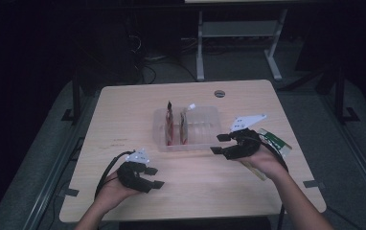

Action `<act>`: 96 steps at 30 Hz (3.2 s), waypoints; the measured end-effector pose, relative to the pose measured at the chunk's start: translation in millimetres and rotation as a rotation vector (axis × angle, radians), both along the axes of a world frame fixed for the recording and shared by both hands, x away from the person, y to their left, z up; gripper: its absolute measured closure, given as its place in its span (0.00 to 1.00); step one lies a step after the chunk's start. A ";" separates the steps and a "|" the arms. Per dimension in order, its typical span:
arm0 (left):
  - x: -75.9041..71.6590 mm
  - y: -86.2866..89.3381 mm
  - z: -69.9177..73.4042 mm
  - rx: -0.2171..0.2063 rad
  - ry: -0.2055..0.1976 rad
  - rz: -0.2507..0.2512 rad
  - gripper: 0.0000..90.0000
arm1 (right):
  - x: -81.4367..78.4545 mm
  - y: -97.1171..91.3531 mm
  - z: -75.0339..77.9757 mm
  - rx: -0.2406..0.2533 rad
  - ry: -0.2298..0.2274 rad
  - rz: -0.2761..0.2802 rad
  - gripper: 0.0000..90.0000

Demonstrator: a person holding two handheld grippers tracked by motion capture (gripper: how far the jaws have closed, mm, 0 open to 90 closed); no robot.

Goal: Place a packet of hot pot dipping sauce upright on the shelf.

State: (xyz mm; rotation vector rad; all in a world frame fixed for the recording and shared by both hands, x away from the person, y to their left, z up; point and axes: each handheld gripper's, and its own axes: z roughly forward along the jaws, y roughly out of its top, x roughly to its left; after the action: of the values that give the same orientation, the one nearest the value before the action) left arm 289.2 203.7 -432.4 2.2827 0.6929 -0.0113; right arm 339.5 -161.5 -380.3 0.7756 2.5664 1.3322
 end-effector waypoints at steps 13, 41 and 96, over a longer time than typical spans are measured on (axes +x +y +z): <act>-1.6 0.4 -0.8 0.003 -0.001 0.006 0.44 | -18.6 -42.2 -16.5 -0.072 0.005 -0.085 0.48; 3.4 -4.2 -3.8 0.012 0.007 -0.015 0.43 | 8.6 -116.2 -52.0 -0.132 0.103 -0.334 1.00; 6.4 -12.2 -3.3 0.026 0.000 -0.041 0.43 | -14.4 20.8 -81.4 -0.185 0.185 0.025 1.00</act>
State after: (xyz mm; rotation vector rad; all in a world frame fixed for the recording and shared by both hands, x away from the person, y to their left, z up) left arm 295.6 191.5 -435.7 2.3212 0.6493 -0.0215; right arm 325.2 -140.7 -461.7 0.8716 2.7998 1.0546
